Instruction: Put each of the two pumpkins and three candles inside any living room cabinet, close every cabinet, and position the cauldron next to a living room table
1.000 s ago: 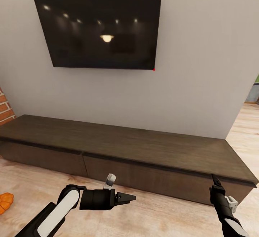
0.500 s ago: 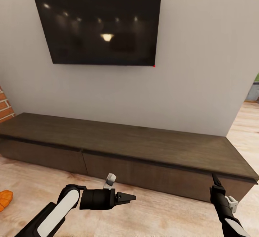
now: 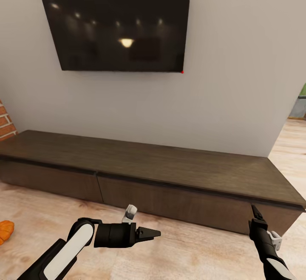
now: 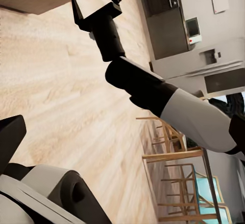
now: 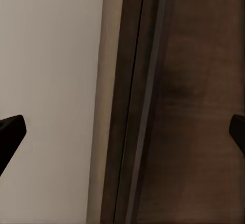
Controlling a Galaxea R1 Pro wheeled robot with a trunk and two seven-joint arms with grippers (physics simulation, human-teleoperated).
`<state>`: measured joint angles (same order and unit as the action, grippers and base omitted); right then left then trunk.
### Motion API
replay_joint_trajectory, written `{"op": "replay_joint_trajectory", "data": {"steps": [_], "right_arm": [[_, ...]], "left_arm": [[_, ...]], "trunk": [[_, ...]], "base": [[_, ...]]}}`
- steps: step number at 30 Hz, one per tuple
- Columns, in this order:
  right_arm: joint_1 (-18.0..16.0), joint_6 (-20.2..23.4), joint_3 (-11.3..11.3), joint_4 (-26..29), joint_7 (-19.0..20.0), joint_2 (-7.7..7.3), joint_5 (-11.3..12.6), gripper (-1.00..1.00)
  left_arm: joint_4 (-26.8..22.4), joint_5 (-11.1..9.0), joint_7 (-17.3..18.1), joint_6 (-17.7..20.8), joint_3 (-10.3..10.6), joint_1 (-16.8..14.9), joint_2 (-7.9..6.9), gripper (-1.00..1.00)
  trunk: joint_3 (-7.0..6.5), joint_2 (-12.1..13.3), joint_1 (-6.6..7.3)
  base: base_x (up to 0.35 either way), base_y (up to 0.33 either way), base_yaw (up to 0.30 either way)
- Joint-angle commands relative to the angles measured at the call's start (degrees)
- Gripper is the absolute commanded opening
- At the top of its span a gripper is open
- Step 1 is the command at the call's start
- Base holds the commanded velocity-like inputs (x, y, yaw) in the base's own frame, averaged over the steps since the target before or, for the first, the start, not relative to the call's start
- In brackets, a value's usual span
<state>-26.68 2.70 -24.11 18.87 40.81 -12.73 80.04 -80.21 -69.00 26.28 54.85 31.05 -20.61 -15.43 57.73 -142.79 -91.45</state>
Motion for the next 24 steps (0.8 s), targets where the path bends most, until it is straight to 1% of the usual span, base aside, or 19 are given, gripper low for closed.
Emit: {"op": "replay_joint_trajectory", "data": {"steps": [1,4,15,20,24], "right_arm": [[-0.04,0.29,0.06,-0.06,0.33,-0.06,0.56,1.0],[-0.04,0.29,0.06,-0.06,0.39,-0.09,0.56,1.0],[-0.04,0.29,0.11,-0.05,0.49,-0.1,0.37,1.0],[-0.04,0.24,0.12,-0.08,2.79,-0.1,0.22,1.0],[-0.04,0.21,0.12,-0.13,3.51,-0.1,0.21,1.0]], "left_arm": [[0.0,0.09,0.3,0.08,0.06,-0.06,-0.03,1.0],[-0.02,0.09,0.32,0.08,0.06,-0.07,-0.03,1.0],[-0.03,0.09,0.35,0.08,-0.02,-0.06,-0.11,1.0],[-0.03,0.09,0.35,0.08,-0.03,-0.06,-0.12,1.0],[-0.03,0.09,0.35,0.08,-0.03,-0.06,-0.12,1.0]], "trunk": [[0.24,-0.44,-0.21],[0.9,-0.49,-0.3],[0.9,-0.49,-0.3],[0.9,-0.49,-0.3],[0.9,-0.49,-0.3]], "base": [[0.0,0.0,0.0],[0.0,0.0,0.0],[0.0,0.0,0.0],[0.0,0.0,0.0],[0.0,0.0,0.0]]}}
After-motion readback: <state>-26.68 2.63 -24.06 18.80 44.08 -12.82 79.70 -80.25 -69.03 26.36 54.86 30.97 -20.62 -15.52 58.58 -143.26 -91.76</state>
